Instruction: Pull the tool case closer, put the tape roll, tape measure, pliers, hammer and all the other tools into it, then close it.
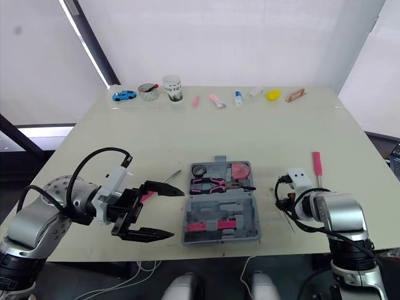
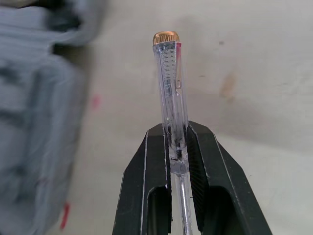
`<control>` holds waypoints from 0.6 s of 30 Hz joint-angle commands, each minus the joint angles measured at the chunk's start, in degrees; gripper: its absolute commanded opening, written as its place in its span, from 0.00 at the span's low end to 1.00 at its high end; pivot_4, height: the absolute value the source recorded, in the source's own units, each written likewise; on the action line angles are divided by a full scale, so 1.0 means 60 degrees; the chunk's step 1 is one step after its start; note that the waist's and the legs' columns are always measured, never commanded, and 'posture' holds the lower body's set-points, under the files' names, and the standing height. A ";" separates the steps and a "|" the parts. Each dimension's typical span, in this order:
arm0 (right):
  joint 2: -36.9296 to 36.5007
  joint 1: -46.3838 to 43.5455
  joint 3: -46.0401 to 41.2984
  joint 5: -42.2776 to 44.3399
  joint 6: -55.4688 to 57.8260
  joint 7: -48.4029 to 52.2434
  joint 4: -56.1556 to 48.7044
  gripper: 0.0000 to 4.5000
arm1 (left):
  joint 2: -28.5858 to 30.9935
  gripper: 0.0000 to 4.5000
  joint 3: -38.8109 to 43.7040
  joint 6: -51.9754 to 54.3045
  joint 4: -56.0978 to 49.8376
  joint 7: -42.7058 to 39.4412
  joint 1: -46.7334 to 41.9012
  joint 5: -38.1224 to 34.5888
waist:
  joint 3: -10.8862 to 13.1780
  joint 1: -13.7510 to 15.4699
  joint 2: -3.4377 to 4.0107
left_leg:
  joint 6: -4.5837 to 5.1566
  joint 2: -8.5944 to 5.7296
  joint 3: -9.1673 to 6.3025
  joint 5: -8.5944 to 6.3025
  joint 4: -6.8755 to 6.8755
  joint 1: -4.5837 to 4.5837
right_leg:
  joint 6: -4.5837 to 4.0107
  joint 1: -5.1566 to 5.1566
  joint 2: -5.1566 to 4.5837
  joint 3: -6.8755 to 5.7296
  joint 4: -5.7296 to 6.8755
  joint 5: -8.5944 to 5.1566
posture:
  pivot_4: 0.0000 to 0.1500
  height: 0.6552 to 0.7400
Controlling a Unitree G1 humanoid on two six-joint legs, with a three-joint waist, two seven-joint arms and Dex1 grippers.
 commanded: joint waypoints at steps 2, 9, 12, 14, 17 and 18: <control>0.0053 -0.0054 -0.0107 -0.0100 -0.0782 -0.1078 0.0042 0.01 | -0.0042 1.00 -0.0026 -0.0228 0.0074 -0.0155 -0.0195 0.0044 | 0.0000 -0.0010 0.0000 | 0.0000 0.0000 -0.0001 0.0000 -0.0001 -0.0003 | 0.0001 -0.0003 0.0001 0.0001 -0.0002 0.0000 | 1.00 1.00; -0.0234 0.0454 0.0146 0.0461 -0.1835 -0.1262 -0.0448 0.75 | -0.0098 1.00 -0.0108 -0.0390 0.0352 -0.0325 -0.0373 0.0154 | -0.0001 -0.0016 -0.0001 | 0.0001 0.0000 -0.0007 0.0000 -0.0003 -0.0003 | 0.0005 -0.0005 0.0004 0.0001 0.0000 -0.0001 | 1.00 1.00; -0.0539 0.0852 0.0087 0.0686 -0.2660 -0.1085 -0.0840 0.98 | -0.0070 1.00 -0.0066 -0.0398 0.0400 -0.0380 -0.0369 0.0169 | 0.0000 -0.0006 -0.0001 | 0.0001 0.0000 -0.0006 0.0000 -0.0002 -0.0004 | 0.0006 -0.0006 0.0004 0.0003 0.0000 -0.0001 | 1.00 1.00; -0.0862 0.1463 0.0047 0.0939 -0.3645 -0.0694 -0.1162 0.98 | -0.0046 1.00 -0.0011 -0.0357 0.0325 -0.0374 -0.0323 0.0130 | -0.0001 0.0003 -0.0001 | 0.0001 0.0000 -0.0008 0.0000 -0.0004 -0.0007 | 0.0007 -0.0006 0.0004 0.0002 -0.0004 -0.0002 | 1.00 1.00; -0.1268 0.2316 0.0145 0.1090 -0.5159 -0.0263 -0.1371 0.98 | -0.0005 1.00 0.0047 -0.0319 0.0292 -0.0397 -0.0304 0.0082 | -0.0002 0.0008 -0.0003 | 0.0002 0.0000 -0.0011 -0.0001 -0.0007 -0.0014 | 0.0016 -0.0010 0.0004 0.0001 -0.0008 -0.0007 | 1.00 1.00; -0.1272 0.2561 0.0096 0.1152 -0.5569 -0.0249 -0.1361 0.98 | 0.0012 1.00 0.0065 -0.0303 0.0297 -0.0411 -0.0309 0.0064 | -0.0001 -0.0001 -0.0003 | 0.0002 0.0000 -0.0014 -0.0001 -0.0007 -0.0015 | 0.0017 -0.0009 0.0005 -0.0002 -0.0010 -0.0008 | 1.00 1.00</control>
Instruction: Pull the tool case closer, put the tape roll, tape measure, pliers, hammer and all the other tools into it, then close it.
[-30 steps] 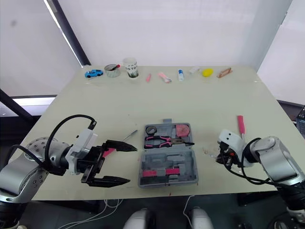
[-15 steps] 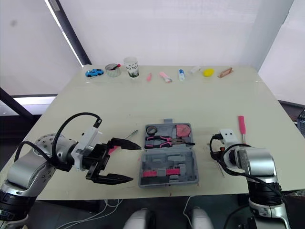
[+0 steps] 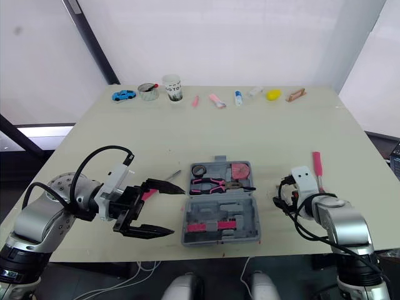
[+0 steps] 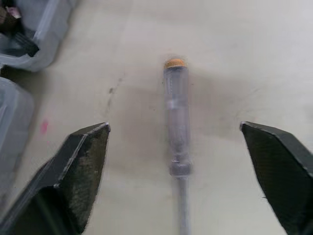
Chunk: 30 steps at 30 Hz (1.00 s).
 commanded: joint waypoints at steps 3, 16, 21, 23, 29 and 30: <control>0.0112 0.0902 -0.0317 0.0294 -0.2942 0.0252 0.0010 0.98 | 0.0148 1.00 0.0238 0.0004 -0.0201 -0.0126 -0.0037 -0.0196 | 0.0000 -0.0069 -0.0001 | 0.0000 0.0000 0.0008 0.0000 0.0001 0.0005 | 0.0024 -0.0002 0.0003 0.0010 0.0001 -0.0012 | 1.00 1.00; 0.0969 0.1666 -0.0523 0.0864 -0.6239 0.0346 0.2474 0.98 | 0.0213 1.00 0.0238 0.0050 -0.0023 -0.0247 -0.0320 -0.0141 | -0.0002 -0.0022 -0.0005 | 0.0000 0.0001 0.0012 0.0001 0.0003 0.0016 | -0.0002 0.0003 0.0010 0.0024 0.0010 -0.0001 | 1.00 1.00; 0.1096 0.1819 -0.0626 0.1107 -0.6579 0.0298 0.2841 0.60 | 0.0240 1.00 0.0201 0.0028 0.0035 -0.0283 -0.0387 -0.0110 | -0.0002 -0.0025 -0.0005 | 0.0000 0.0001 0.0013 0.0001 0.0004 0.0020 | -0.0002 0.0004 0.0011 0.0026 0.0012 -0.0004 | 1.00 1.00; 0.1070 0.1918 -0.0625 0.1136 -0.6750 0.0329 0.2900 0.38 | 0.0238 1.00 0.0180 0.0023 0.0050 -0.0289 -0.0408 -0.0107 | -0.0002 -0.0025 -0.0004 | 0.0000 0.0001 0.0011 0.0001 0.0004 0.0020 | -0.0002 0.0005 0.0012 0.0026 0.0014 -0.0004 | 1.00 1.00; 0.1014 0.2002 -0.0509 0.1013 -0.7263 0.0243 0.3011 0.01 | 0.0196 1.00 0.0110 0.0035 0.0128 -0.0309 -0.0520 -0.0100 | -0.0002 -0.0023 -0.0004 | 0.0000 0.0001 0.0012 0.0001 0.0005 0.0021 | -0.0001 0.0005 0.0012 0.0026 0.0015 -0.0004 | 1.00 1.00; 0.1023 0.1974 -0.0505 0.1014 -0.7327 0.0225 0.3000 0.01 | 0.0188 1.00 0.0110 0.0040 0.0134 -0.0307 -0.0530 -0.0106 | -0.0002 -0.0024 -0.0004 | 0.0000 0.0001 0.0014 0.0001 0.0005 0.0022 | -0.0002 0.0005 0.0012 0.0028 0.0014 -0.0003 | 1.00 1.00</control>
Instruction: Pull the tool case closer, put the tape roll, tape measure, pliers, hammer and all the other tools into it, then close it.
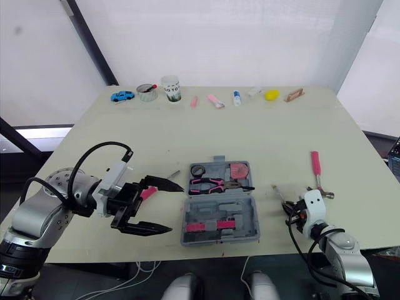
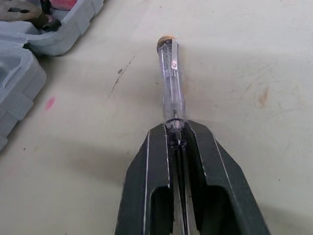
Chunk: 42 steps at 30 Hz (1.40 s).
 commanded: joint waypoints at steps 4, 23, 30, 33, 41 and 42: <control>-0.0149 -0.0105 0.0056 -0.0057 -0.0420 0.0004 -0.0231 0.01 | 0.0020 1.00 0.0131 -0.0026 0.0005 -0.0085 -0.0095 -0.0121 | 0.0000 -0.0001 0.0000 | 0.0000 0.0000 0.0001 0.0000 0.0000 0.0000 | 0.0000 0.0000 0.0000 0.0001 0.0000 0.0000 | 1.00 1.00; -0.2433 -0.3155 0.2824 0.1025 0.3204 0.2452 -0.3443 0.01 | 0.0212 1.00 0.1173 -0.0687 0.0960 0.0041 0.0979 0.0221 | 0.0001 0.0000 -0.0002 | 0.0000 0.0001 0.0001 0.0000 0.0000 0.0002 | -0.0023 -0.0004 0.0003 0.0001 0.0002 -0.0006 | 1.00 1.00; -0.1990 -0.5518 0.4924 0.0191 0.3826 0.2852 -0.2753 0.01 | 0.0384 1.00 0.2167 -0.0969 0.2019 -0.0180 0.1543 0.0111 | 0.0003 -0.0003 -0.0005 | 0.0000 0.0002 0.0003 0.0000 0.0002 -0.0010 | -0.0032 -0.0016 -0.0001 -0.0004 0.0001 -0.0003 | 1.00 1.00; -0.1867 -0.6461 0.5961 -0.0469 0.3896 0.3156 -0.2190 0.01 | 0.0600 1.00 0.2424 -0.1169 0.2556 -0.0480 0.1594 0.0194 | 0.0002 -0.0010 -0.0005 | 0.0000 0.0004 0.0003 0.0000 0.0002 -0.0009 | -0.0034 -0.0023 0.0002 -0.0004 0.0011 -0.0003 | 1.00 1.00; -0.1255 -0.7587 0.7860 -0.2208 0.3320 0.3184 -0.1127 0.01 | 0.0846 1.00 0.2578 -0.1610 0.3040 -0.0678 0.1701 0.0460 | -0.0006 0.0017 -0.0017 | -0.0002 0.0005 0.0009 0.0002 0.0024 -0.0160 | -0.0012 -0.0152 -0.0003 -0.0010 0.0012 0.0018 | 1.00 1.00; -0.1204 -0.7624 0.8065 -0.2395 0.3256 0.3211 -0.1037 0.01 | 0.0848 1.00 0.2595 -0.1585 0.2968 -0.0648 0.1751 0.0445 | -0.0006 0.0013 -0.0017 | -0.0002 0.0005 0.0010 0.0002 0.0024 -0.0161 | -0.0011 -0.0152 -0.0003 -0.0009 0.0010 0.0018 | 1.00 1.00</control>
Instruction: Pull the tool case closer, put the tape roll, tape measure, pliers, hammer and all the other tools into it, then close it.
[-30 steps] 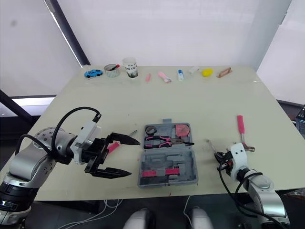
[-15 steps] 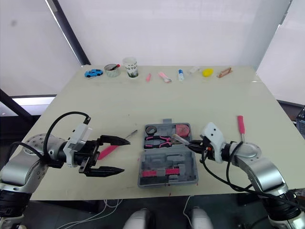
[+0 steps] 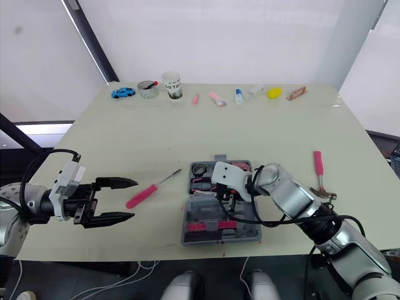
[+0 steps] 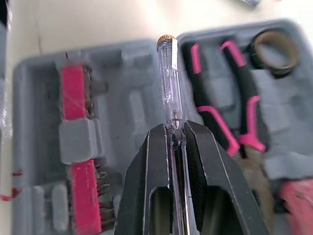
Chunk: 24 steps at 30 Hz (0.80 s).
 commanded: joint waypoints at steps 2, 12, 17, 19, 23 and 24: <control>0.0150 -0.0283 0.0713 -0.0914 -0.0492 0.0086 0.0187 0.01 | 0.0154 1.00 0.0367 0.0004 -0.0420 -0.0012 0.0182 -0.0130 | 0.0000 -0.0012 -0.0001 | 0.0000 0.0000 0.0000 0.0000 -0.0003 0.0000 | 0.0001 -0.0002 0.0001 0.0000 0.0000 -0.0001 | 1.00 1.00; 0.0567 -0.0123 0.0865 -0.1545 -0.1032 0.0328 0.0589 0.01 | 0.0097 1.00 0.0409 0.0340 -0.0977 0.0253 0.0430 -0.0232 | -0.0002 -0.0018 -0.0003 | 0.0000 0.0002 -0.0004 0.0000 -0.0002 0.0007 | 0.0000 -0.0003 0.0003 -0.0002 0.0015 0.0000 | 1.00 1.00; 0.0877 0.0043 0.0668 -0.1725 -0.1442 0.0114 0.0832 0.01 | 0.0056 1.00 0.0410 0.0456 -0.1097 0.0328 0.0429 -0.0252 | -0.0003 -0.0029 -0.0004 | 0.0000 0.0002 -0.0005 0.0000 -0.0002 0.0008 | 0.0000 -0.0002 0.0004 -0.0002 0.0017 0.0001 | 1.00 1.00; 0.0904 0.0083 0.0652 -0.1792 -0.1551 0.0141 0.0889 0.01 | 0.0041 1.00 0.0400 0.0478 -0.1147 0.0372 0.0433 -0.0267 | -0.0002 -0.0036 -0.0004 | -0.0001 0.0002 -0.0004 0.0000 -0.0003 0.0008 | 0.0000 -0.0003 0.0004 -0.0002 0.0016 0.0001 | 1.00 1.00; 0.0892 0.0177 0.0664 -0.1956 -0.1762 0.0183 0.0942 0.20 | -0.0007 1.00 0.0371 0.0522 -0.1275 0.0461 0.0506 -0.0303 | -0.0003 -0.0037 -0.0004 | -0.0001 0.0002 -0.0004 0.0000 -0.0003 0.0010 | 0.0000 -0.0003 0.0004 -0.0002 0.0018 0.0000 | 1.00 1.00; 0.0888 0.0204 0.0655 -0.1988 -0.1790 0.0201 0.0938 0.25 | -0.0020 1.00 0.0368 0.0527 -0.1298 0.0473 0.0524 -0.0304 | -0.0003 -0.0037 -0.0004 | 0.0000 0.0002 -0.0004 0.0000 -0.0003 0.0010 | 0.0000 -0.0003 0.0004 -0.0002 0.0019 0.0000 | 1.00 1.00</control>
